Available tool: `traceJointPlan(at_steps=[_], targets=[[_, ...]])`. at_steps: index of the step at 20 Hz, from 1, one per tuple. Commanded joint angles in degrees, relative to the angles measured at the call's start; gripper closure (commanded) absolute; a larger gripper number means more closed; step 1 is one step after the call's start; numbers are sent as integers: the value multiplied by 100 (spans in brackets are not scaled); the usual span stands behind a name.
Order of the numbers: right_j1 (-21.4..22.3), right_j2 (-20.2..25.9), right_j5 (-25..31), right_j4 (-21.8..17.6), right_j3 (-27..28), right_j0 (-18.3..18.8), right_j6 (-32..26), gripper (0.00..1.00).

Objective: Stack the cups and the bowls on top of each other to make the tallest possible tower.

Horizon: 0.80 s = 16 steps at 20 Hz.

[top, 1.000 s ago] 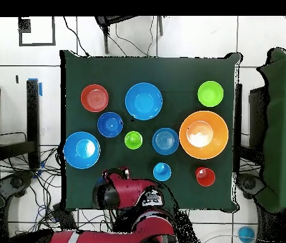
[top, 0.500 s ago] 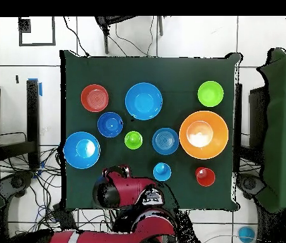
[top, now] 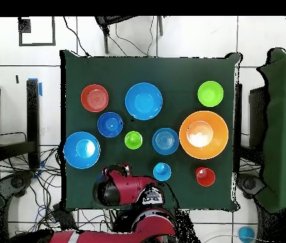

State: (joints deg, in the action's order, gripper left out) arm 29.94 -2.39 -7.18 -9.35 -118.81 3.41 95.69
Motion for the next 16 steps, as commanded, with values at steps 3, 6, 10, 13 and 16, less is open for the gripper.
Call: traceJointPlan(at_steps=[3,6,10,13,16], targets=[[-85,304,166,-102,535,8,622,100],[-99,307,231,-79,588,-7,601,100],[-81,366,314,-101,577,35,572,100],[-65,389,342,-120,555,62,565,0],[-61,411,366,-128,551,81,556,0]])
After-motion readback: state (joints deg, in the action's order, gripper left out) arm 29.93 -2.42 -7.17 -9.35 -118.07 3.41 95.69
